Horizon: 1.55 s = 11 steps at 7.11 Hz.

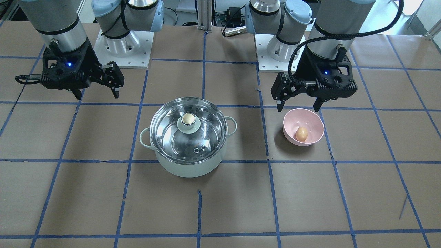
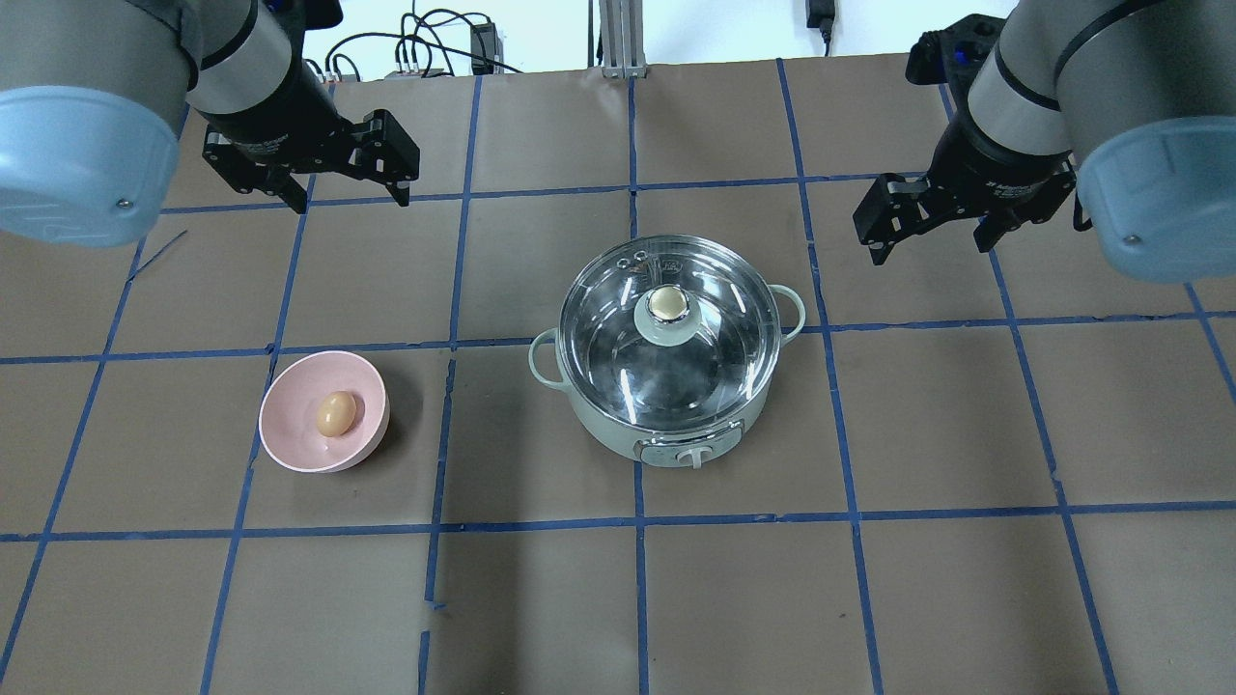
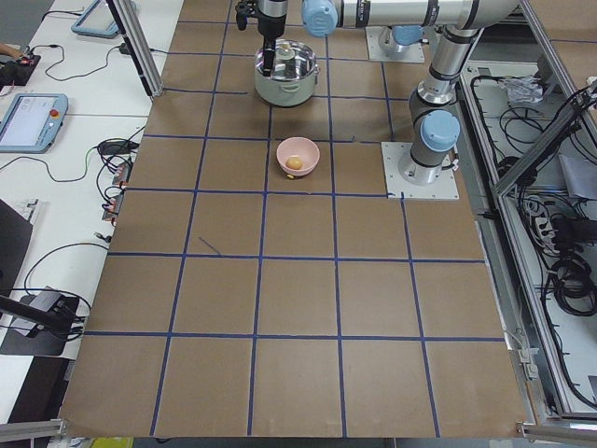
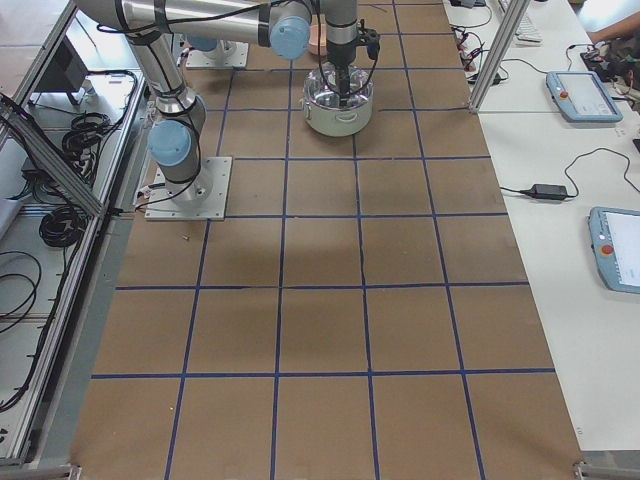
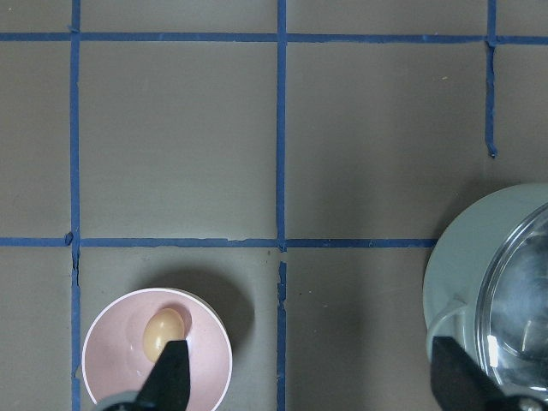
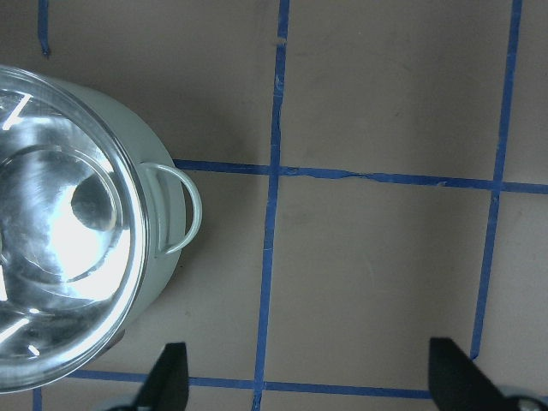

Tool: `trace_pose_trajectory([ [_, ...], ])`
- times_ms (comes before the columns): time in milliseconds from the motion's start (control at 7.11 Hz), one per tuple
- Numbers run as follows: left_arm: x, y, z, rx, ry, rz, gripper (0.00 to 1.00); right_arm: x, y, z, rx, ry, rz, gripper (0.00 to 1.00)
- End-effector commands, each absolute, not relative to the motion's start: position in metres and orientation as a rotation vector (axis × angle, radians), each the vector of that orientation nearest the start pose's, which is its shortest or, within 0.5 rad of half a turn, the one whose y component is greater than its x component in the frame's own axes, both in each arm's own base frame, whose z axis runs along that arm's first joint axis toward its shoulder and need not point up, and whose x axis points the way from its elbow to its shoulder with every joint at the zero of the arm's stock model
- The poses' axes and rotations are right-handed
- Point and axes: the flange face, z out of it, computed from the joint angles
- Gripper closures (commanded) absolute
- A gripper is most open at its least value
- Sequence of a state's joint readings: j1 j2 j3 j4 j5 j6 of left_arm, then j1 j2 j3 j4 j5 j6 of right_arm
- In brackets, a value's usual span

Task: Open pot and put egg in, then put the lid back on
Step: 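Move the left gripper over the egg while the right reaches the lid knob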

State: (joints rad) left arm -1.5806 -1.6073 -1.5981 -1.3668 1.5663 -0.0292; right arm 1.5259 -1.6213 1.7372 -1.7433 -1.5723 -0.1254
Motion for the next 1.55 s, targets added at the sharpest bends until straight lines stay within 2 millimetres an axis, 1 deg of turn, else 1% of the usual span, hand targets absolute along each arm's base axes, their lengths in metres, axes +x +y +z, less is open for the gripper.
trace_pose_trajectory([
  [0, -0.139, -0.518, 0.477, -0.028, 3.143, -0.219, 0.00, 0.111, -0.478, 0.446, -0.125, 3.144, -0.079, 0.00],
  [422, -0.136, -0.518, 0.476, -0.038, 3.143, -0.208, 0.00, 0.111, -0.477, 0.441, -0.128, 3.143, -0.060, 0.00],
  [562, -0.129, -0.517, 0.469, -0.060, 3.142, -0.172, 0.00, 0.111, -0.476, 0.439, -0.128, 3.143, -0.053, 0.00],
  [703, -0.112, -0.516, 0.447, -0.108, 3.142, -0.104, 0.00, 0.113, -0.476, 0.439, -0.113, 3.142, -0.055, 0.00],
  [844, -0.087, -0.513, 0.422, -0.120, 3.139, -0.039, 0.00, 0.127, -0.478, 0.444, -0.135, 3.126, -0.085, 0.00],
  [984, -0.053, -0.513, 0.407, -0.066, 3.148, 0.012, 0.00, 0.170, -0.473, 0.447, -0.051, 3.101, -0.125, 0.00],
  [1125, -0.030, -0.510, 0.380, -0.029, 3.154, 0.101, 0.00, 0.226, -0.471, 0.434, -0.005, 3.094, -0.183, 0.00],
  [1266, -0.006, -0.500, 0.347, -0.068, 3.166, 0.197, 0.02, 0.274, -0.468, 0.427, 0.016, 3.068, -0.238, 0.00],
  [1406, 0.013, -0.492, 0.320, -0.096, 3.164, 0.211, 0.02, 0.295, -0.473, 0.425, 0.060, 3.052, -0.259, 0.00],
])
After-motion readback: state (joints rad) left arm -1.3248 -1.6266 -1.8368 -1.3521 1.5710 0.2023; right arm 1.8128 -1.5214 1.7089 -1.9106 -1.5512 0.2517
